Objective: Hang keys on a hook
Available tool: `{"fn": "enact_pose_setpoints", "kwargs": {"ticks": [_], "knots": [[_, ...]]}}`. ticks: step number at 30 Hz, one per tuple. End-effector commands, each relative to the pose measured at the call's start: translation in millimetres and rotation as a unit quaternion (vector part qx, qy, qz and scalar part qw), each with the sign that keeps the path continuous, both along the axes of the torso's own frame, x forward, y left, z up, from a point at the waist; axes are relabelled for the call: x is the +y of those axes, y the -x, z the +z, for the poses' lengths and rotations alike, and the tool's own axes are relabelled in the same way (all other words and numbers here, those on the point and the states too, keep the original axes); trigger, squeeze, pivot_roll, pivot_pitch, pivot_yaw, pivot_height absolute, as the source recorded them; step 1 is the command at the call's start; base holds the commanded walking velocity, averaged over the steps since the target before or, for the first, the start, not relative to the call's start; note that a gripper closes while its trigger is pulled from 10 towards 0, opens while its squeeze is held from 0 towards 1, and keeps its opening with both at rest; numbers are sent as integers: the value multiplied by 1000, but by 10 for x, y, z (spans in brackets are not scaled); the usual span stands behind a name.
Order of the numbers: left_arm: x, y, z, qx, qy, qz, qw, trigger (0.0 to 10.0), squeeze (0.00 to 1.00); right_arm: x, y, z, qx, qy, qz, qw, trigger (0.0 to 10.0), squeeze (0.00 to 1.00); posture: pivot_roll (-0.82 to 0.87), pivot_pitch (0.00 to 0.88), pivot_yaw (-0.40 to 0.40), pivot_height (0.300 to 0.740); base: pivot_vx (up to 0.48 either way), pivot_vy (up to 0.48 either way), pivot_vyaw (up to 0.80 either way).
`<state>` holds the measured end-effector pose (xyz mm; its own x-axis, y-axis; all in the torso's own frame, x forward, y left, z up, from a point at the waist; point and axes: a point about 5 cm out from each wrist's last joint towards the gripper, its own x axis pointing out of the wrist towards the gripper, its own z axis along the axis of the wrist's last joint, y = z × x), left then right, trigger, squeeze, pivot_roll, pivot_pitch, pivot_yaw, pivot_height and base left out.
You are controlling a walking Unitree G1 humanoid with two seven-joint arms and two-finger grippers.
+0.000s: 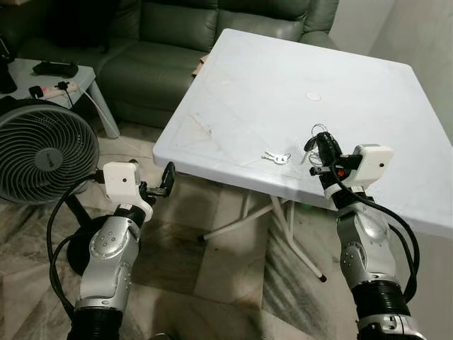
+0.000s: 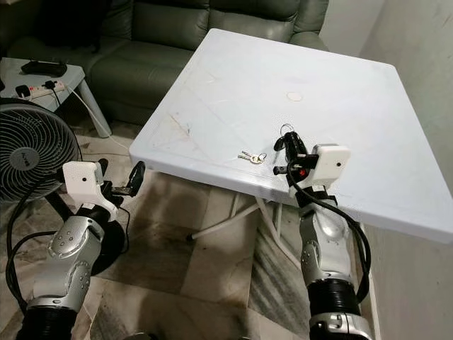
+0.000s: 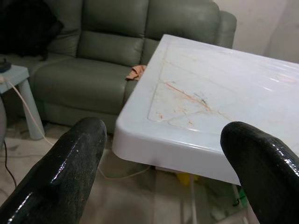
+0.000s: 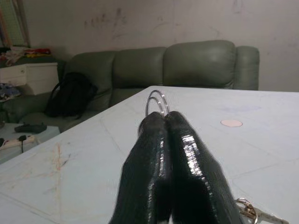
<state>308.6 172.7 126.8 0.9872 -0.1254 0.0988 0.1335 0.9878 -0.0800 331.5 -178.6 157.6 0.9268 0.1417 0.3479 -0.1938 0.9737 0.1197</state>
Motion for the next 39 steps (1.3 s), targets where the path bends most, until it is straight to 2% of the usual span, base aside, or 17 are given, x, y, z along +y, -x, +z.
{"fn": "enact_pose_setpoints", "kwargs": {"ticks": [1, 11, 15, 20, 28, 39], "knots": [[-14, -22, 2, -6, 4, -3, 1000, 10000, 0, -26, 24, 44, -8, 7, -12, 1000, 10000, 0, 51, 33, -60, 740, 0, 0, 0], [19, -37, -7, -9, 17, 6, 1000, 10000, 0, -27, 124, -85, 33, 29, -38, 998, 10000, 0, 40, 9, -48, 740, 0, 0, 0], [38, -29, -13, -10, 24, 9, 1000, 10000, 0, -21, 199, -165, 57, 19, -35, 998, 10000, 0, 36, 0, -46, 740, 0, 0, 0], [59, -14, -22, -10, 38, 12, 999, 10000, 0, -58, 284, -226, 59, 43, -58, 996, 10000, 0, 27, 0, -40, 740, 0, 0, 0], [52, -30, -14, -12, 35, 5, 999, 10000, 0, -30, 252, -204, 59, 79, -67, 993, 10000, 0, 19, 0, -38, 740, 0, 0, 0], [98, -104, 7, -9, 21, 16, 1000, 10000, 0, 21, 208, -229, 79, 96, -61, 990, 10000, 0, 8, 0, -29, 740, 0, 0, 0]]}}
